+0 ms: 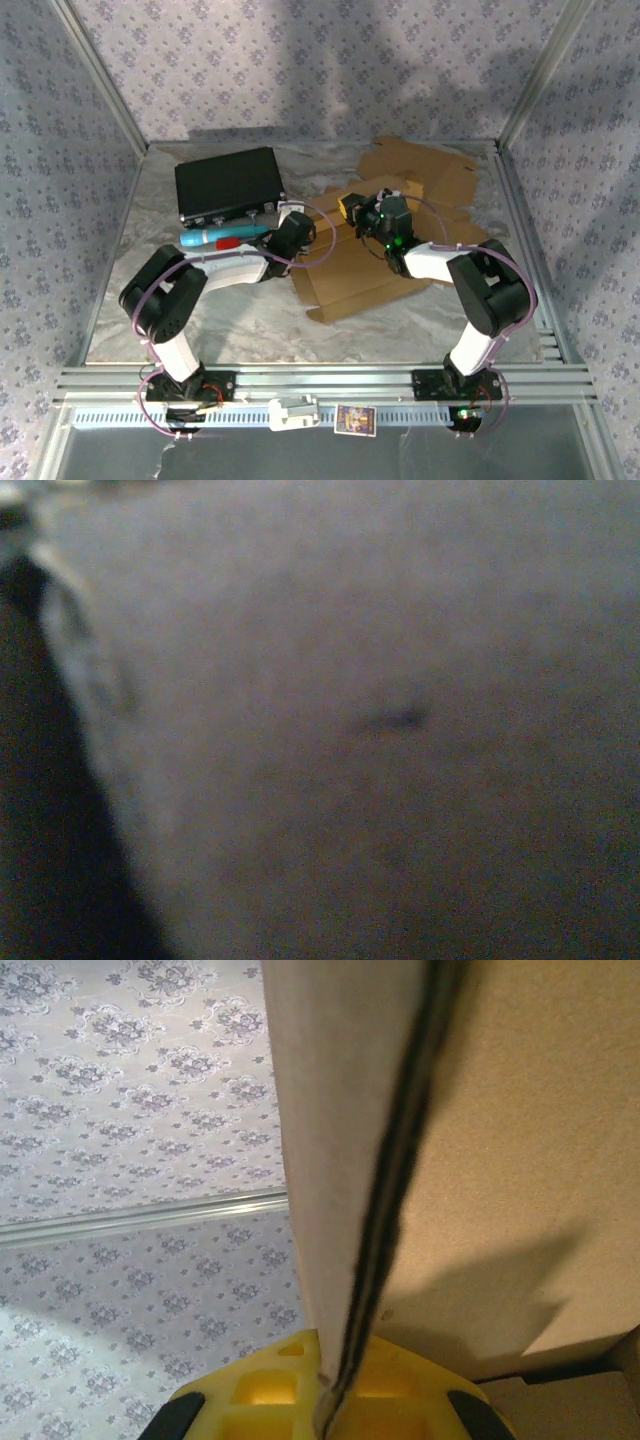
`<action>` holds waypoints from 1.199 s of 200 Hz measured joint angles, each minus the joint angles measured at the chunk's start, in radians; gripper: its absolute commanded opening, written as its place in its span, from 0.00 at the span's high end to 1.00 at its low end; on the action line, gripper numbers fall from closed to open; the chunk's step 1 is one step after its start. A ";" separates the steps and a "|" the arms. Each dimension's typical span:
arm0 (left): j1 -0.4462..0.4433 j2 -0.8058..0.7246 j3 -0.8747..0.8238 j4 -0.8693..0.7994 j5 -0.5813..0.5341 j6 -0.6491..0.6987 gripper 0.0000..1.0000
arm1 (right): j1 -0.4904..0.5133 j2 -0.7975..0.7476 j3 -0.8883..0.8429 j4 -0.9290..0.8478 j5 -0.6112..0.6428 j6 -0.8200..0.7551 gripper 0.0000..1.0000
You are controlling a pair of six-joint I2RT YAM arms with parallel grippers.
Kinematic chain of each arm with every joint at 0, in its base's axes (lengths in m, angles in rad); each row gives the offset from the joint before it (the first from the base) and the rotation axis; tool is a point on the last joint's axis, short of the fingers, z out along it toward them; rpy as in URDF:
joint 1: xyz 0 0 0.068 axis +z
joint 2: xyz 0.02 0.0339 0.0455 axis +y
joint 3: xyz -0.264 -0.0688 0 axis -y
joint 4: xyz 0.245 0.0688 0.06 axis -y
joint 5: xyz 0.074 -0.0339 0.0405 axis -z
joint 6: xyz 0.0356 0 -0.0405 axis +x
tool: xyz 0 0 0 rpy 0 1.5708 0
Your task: Fold the paper box
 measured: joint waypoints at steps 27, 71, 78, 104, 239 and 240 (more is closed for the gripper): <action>-0.012 0.024 0.036 -0.051 -0.066 -0.037 1.00 | 0.002 -0.001 0.008 -0.015 0.009 0.003 1.00; -0.033 0.053 0.102 -0.155 -0.140 -0.128 1.00 | 0.003 -0.036 0.022 -0.099 0.022 -0.002 0.98; -0.036 0.053 0.104 -0.164 -0.145 -0.136 1.00 | 0.004 -0.045 0.026 -0.122 0.022 -0.008 0.91; -0.037 0.052 0.106 -0.185 -0.156 -0.142 1.00 | 0.001 -0.093 0.046 -0.262 -0.008 -0.055 0.63; 0.160 -0.143 0.093 -0.406 0.059 0.018 1.00 | -0.250 -0.300 0.510 -1.149 -0.061 -0.550 0.37; 0.161 -0.143 0.093 -0.407 0.061 0.019 1.00 | -0.249 -0.296 0.513 -1.152 -0.060 -0.552 0.37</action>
